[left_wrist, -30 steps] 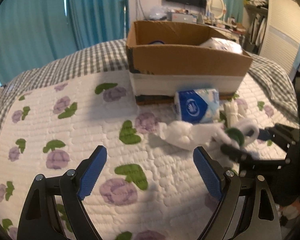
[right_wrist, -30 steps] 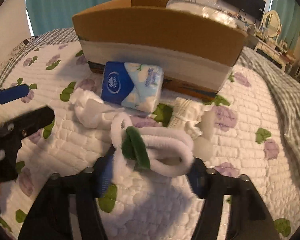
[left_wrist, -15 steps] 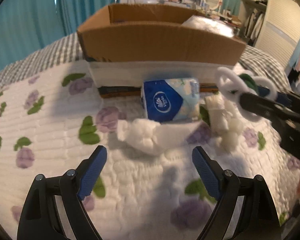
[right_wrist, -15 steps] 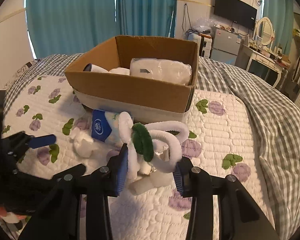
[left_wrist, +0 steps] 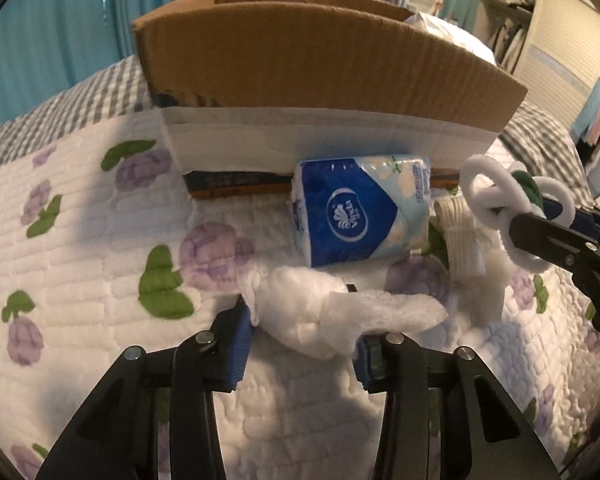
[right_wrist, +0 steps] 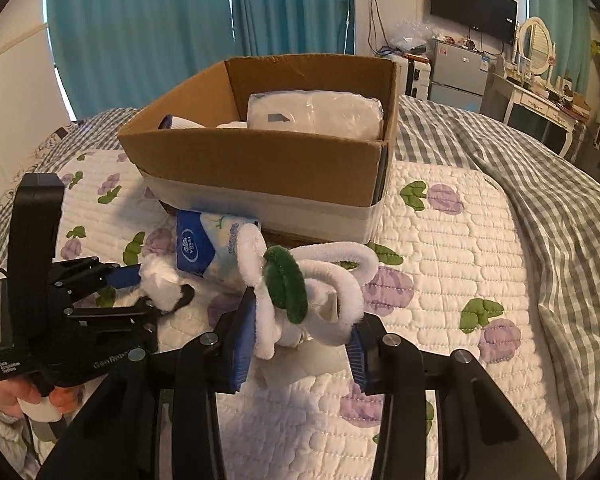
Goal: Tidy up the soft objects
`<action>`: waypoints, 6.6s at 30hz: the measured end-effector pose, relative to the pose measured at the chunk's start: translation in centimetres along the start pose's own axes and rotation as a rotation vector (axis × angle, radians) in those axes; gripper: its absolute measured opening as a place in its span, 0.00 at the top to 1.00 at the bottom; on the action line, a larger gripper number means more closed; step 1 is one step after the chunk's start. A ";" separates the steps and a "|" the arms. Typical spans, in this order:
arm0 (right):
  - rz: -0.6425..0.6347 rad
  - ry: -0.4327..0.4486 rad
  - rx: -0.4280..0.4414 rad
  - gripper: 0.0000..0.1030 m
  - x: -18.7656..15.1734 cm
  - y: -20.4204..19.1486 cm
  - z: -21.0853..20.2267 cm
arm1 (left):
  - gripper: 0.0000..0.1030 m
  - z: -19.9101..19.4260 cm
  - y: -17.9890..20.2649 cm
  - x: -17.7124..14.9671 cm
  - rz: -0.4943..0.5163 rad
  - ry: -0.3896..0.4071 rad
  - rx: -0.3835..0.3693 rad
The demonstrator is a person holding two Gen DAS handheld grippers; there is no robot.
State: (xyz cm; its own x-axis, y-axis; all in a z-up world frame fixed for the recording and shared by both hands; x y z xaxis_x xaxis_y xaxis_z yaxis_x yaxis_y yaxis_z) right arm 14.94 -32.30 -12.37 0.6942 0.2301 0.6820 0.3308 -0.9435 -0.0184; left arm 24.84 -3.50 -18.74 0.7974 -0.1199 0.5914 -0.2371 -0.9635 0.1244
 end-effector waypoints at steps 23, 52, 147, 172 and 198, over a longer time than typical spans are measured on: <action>-0.083 0.282 -0.013 0.62 8.1 -3.1 -19.1 | 0.60 -21.5 6.0 7.4 0.127 0.367 0.011; -0.006 0.098 0.044 0.57 19.2 4.7 4.7 | 0.59 0.1 -0.1 20.9 0.062 0.220 0.068; 0.030 -0.072 0.074 0.66 -0.4 10.1 0.5 | 0.33 2.0 11.2 2.4 -0.039 0.036 0.064; -0.011 0.009 0.055 0.66 -0.3 7.7 -6.7 | 0.72 -5.8 11.2 2.0 0.056 0.098 0.052; -0.212 0.346 0.076 0.66 15.5 -5.0 -25.7 | 0.72 -26.7 4.6 12.9 0.048 0.483 0.069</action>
State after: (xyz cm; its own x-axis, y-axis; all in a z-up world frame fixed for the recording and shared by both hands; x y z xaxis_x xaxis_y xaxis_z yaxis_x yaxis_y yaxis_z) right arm 7.62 -30.15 17.13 0.3540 0.3112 0.8820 0.4985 -0.8607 0.1036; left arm 19.24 -3.12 10.77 0.4338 -0.0550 0.8993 -0.2170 -0.9751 0.0450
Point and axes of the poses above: each gripper's, at about its wrist camera, not at the fingertips, and z roughly the way its jaws point, y to its right, x to its top, the point moved 4 cm from there along z, roughly the way its jaws point, and after that the axes turned 3 degrees about -z, right-handed, at the moved point
